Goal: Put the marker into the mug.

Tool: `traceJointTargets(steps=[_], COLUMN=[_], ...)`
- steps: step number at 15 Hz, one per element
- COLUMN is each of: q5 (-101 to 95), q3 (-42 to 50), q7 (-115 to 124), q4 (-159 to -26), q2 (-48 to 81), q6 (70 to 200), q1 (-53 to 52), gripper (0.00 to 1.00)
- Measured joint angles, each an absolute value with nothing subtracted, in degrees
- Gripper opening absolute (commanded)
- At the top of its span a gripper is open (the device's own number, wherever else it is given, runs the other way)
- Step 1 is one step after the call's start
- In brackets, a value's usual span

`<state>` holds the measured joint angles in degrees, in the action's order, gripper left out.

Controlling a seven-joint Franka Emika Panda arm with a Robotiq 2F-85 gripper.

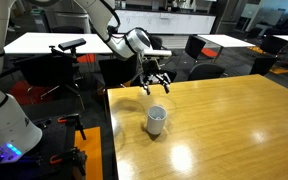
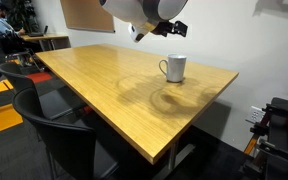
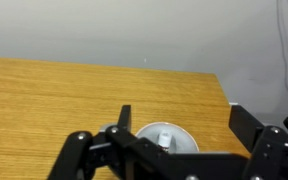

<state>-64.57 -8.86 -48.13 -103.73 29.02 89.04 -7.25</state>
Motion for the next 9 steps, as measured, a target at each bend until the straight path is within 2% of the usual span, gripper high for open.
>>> traceJointTargets(steps=[9], q5=[-51.48], q3=[-10.80], q7=[-60.69], q4=[-110.35], q2=[14.07], q6=[90.15], q1=[-7.05], gripper=[1.00])
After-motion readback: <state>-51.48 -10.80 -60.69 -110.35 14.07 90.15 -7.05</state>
